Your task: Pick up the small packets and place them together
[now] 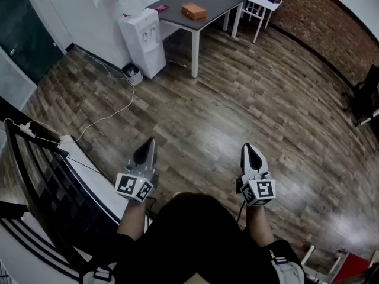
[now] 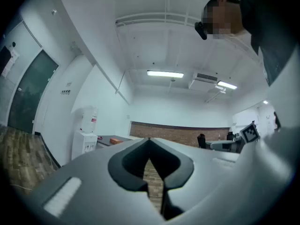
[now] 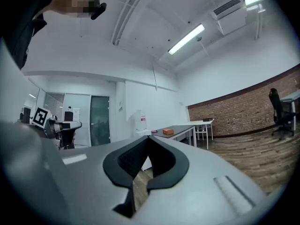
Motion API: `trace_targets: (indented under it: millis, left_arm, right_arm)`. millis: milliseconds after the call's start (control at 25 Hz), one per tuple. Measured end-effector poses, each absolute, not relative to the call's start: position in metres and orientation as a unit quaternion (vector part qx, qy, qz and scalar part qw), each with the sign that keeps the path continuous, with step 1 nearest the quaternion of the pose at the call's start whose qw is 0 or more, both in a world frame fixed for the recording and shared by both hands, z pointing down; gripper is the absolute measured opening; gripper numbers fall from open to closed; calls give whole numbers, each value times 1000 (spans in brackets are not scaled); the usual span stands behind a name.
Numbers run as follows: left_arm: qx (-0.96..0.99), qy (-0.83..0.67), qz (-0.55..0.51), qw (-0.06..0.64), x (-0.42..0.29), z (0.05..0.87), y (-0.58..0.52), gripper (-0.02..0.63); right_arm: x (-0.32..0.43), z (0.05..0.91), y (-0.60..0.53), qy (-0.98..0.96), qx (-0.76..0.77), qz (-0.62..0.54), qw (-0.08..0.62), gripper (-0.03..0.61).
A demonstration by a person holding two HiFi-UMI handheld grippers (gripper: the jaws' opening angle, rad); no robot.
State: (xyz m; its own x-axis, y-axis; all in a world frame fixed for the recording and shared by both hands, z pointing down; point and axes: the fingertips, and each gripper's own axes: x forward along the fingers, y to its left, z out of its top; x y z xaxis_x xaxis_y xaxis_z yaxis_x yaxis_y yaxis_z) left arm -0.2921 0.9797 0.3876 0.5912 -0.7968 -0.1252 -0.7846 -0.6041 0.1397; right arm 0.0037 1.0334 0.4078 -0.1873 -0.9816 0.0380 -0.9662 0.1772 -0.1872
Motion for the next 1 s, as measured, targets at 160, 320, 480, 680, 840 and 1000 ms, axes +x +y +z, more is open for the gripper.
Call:
trace_targets:
  millis: [160, 320, 480, 680, 840, 1000]
  left_arm:
    - [891, -445, -84, 42, -294, 394, 985, 0]
    - [892, -444, -76, 48, -291, 401, 988, 0]
    - [892, -443, -72, 49, -284, 402, 989, 0]
    - [893, -442, -66, 60, -275, 407, 987, 0]
    - [889, -443, -77, 87, -271, 414, 986, 0]
    - [887, -446, -83, 82, -260, 408, 985, 0]
  right_arm:
    - [3, 414, 1036, 766, -635, -90, 35, 0]
    - [10, 422, 1039, 769, -632, -89, 41, 0]
    - [21, 424, 1041, 766, -635, -93, 46, 0]
    - [32, 429, 1042, 769, -630, -102, 44, 0]
    - [41, 433, 1044, 772, -624, -111, 50, 0]
    - [57, 429, 1044, 776, -618, -109, 67, 2]
